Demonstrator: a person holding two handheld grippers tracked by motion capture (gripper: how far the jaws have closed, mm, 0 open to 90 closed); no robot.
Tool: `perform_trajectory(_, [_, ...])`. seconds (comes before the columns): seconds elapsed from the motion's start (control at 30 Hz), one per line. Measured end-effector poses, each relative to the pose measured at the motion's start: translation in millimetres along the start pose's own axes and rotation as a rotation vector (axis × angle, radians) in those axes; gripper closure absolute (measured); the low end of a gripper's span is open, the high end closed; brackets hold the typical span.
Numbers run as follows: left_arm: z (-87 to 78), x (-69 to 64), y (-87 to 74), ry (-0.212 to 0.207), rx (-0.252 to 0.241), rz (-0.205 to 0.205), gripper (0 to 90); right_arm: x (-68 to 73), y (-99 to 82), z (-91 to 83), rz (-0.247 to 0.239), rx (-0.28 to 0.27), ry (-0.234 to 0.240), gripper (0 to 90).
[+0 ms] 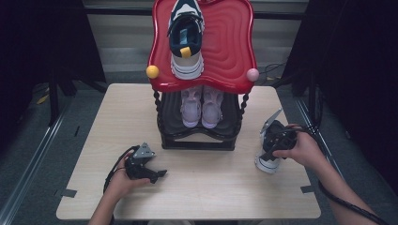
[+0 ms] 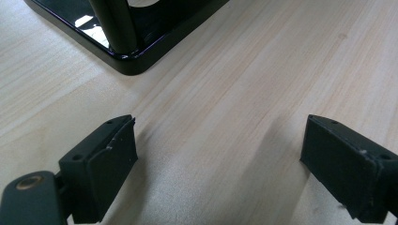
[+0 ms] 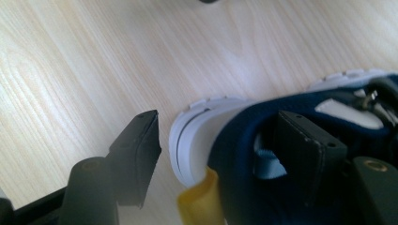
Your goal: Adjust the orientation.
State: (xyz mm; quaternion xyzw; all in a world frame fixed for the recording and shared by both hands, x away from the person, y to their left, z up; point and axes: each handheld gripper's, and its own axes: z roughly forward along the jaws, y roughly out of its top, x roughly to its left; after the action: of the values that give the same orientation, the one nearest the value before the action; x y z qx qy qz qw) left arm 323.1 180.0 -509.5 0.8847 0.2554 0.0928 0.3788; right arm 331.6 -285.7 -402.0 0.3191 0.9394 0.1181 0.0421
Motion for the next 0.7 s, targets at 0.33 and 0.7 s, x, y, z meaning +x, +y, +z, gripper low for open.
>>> perform_trajectory(0.33, [0.0, 0.0, 0.1, 0.001, 0.001, 0.001, 10.3, -5.0, -8.0, -4.7, 0.013, 0.046, -0.001, 34.8])
perform_trajectory(0.7, [0.0, 0.0, 0.2, 0.003, 0.002, 0.001, 10.3, -7.4, -11.1, -7.9, -0.023, 0.084, 0.015, 41.8])
